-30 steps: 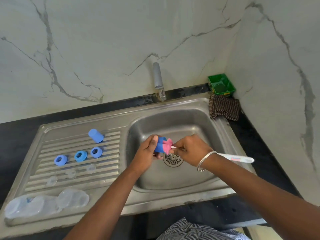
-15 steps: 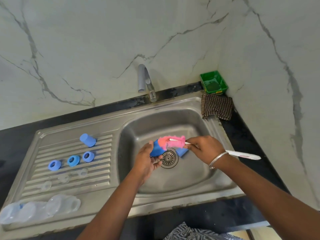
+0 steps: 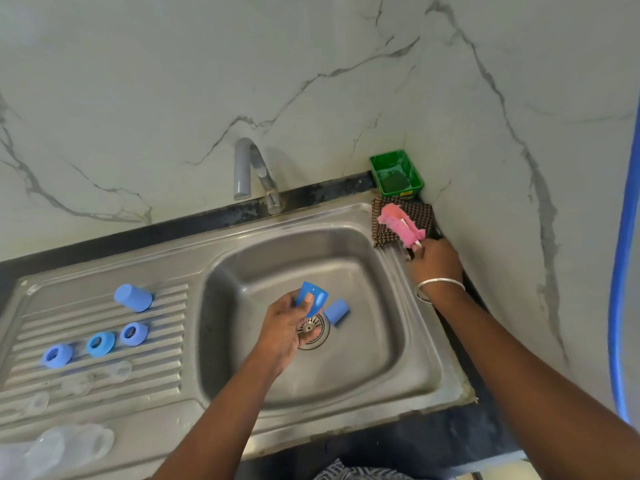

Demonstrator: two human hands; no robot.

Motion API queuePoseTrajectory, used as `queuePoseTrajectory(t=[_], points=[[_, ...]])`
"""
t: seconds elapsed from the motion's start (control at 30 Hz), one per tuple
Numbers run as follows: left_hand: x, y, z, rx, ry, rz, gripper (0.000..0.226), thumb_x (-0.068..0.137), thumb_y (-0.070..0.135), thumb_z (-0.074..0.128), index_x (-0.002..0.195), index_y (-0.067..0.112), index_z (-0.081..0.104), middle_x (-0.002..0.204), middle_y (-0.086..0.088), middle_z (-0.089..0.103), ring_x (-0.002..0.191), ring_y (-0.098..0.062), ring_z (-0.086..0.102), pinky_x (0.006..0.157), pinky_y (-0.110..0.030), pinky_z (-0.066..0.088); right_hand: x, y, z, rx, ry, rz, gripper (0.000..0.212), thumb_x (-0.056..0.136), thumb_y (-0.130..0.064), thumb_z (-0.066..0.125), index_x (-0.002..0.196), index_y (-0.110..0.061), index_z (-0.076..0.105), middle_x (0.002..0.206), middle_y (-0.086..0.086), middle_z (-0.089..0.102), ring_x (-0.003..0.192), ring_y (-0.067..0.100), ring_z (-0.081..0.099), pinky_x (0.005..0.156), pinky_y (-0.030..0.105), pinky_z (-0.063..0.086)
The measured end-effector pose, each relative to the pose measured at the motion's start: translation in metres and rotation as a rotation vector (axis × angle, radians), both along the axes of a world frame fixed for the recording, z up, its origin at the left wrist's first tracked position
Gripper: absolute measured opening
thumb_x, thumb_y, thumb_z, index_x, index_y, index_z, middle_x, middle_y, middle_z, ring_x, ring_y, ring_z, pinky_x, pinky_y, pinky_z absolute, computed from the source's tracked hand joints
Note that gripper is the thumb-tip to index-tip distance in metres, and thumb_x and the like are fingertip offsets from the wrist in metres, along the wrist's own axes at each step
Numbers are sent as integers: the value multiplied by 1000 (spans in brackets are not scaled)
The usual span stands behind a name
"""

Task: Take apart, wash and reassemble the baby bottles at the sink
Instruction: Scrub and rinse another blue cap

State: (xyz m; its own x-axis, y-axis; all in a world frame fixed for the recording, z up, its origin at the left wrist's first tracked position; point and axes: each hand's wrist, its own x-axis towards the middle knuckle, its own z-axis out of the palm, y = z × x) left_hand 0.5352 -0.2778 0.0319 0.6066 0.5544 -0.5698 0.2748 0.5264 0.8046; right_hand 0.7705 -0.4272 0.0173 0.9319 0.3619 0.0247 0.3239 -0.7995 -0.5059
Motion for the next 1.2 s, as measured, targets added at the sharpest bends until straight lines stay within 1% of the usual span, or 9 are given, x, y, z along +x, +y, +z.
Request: queuePoseTrajectory(t=[0.17, 0.3, 0.4, 0.53, 0.63, 0.73, 0.83, 0.97, 1.2], points=[[5, 2, -4, 51, 11, 26, 29, 87, 17, 73, 115, 16, 66, 112, -3, 68, 97, -15, 66, 70, -42, 61, 14, 2, -13, -23, 37, -80, 21, 89, -5, 54, 101, 6, 69, 97, 31, 62, 88, 44, 57, 79, 41, 44], [9, 5, -5, 60, 18, 53, 38, 81, 4, 78, 114, 14, 64, 116, -5, 71, 98, -23, 71, 78, -54, 60, 15, 1, -22, -47, -40, -104, 18, 88, -2, 55, 98, 6, 67, 93, 28, 61, 89, 43, 55, 80, 44, 43], [10, 8, -6, 66, 20, 46, 42, 78, 0, 79, 114, 17, 67, 117, -2, 69, 100, -25, 71, 80, -55, 60, 13, -1, -28, -27, -60, -122, 24, 85, -5, 57, 107, 3, 63, 99, 26, 61, 92, 44, 56, 83, 46, 45], [11, 16, -6, 103, 19, 44, 36, 78, 1, 79, 108, 20, 71, 115, 0, 70, 93, -19, 73, 79, -52, 60, 3, 3, -25, -55, -121, -148, 52, 82, -13, 60, 130, 3, 50, 111, 28, 57, 98, 44, 55, 82, 46, 45], [14, 27, -5, 139, 31, 88, 36, 77, 0, 80, 103, 23, 70, 115, 1, 69, 95, -19, 72, 80, -52, 60, -13, 16, -15, -121, -321, -125, 58, 75, -27, 61, 129, -9, 51, 118, 22, 52, 105, 41, 50, 84, 47, 44], [19, 40, 2, 151, 28, 144, 37, 77, -3, 80, 100, 22, 66, 112, 5, 68, 95, -16, 72, 74, -44, 61, -21, 42, -6, -56, -355, 5, 50, 76, -30, 60, 123, -13, 59, 119, 19, 53, 110, 41, 49, 88, 47, 45], [24, 54, 9, 170, 17, 151, 39, 76, -2, 80, 100, 22, 63, 112, 7, 68, 93, -11, 71, 71, -40, 61, -27, 84, 0, 141, -183, 235, 39, 83, -22, 61, 119, -8, 63, 108, 19, 60, 101, 39, 57, 87, 43, 49], [29, 73, 12, 205, 33, 161, 41, 75, 2, 82, 104, 21, 61, 112, 10, 67, 97, -13, 69, 80, -45, 60, -38, 148, 14, 386, 115, 392, 29, 91, -21, 63, 119, -14, 67, 111, 8, 70, 103, 24, 65, 93, 34, 51], [36, 94, 8, 223, 63, 185, 49, 66, 2, 88, 104, 20, 61, 108, 5, 71, 99, -19, 70, 78, -43, 59, -25, 230, 39, 440, 319, 558, 33, 98, -24, 56, 130, -15, 61, 122, 2, 67, 109, 13, 62, 96, 18, 42]])
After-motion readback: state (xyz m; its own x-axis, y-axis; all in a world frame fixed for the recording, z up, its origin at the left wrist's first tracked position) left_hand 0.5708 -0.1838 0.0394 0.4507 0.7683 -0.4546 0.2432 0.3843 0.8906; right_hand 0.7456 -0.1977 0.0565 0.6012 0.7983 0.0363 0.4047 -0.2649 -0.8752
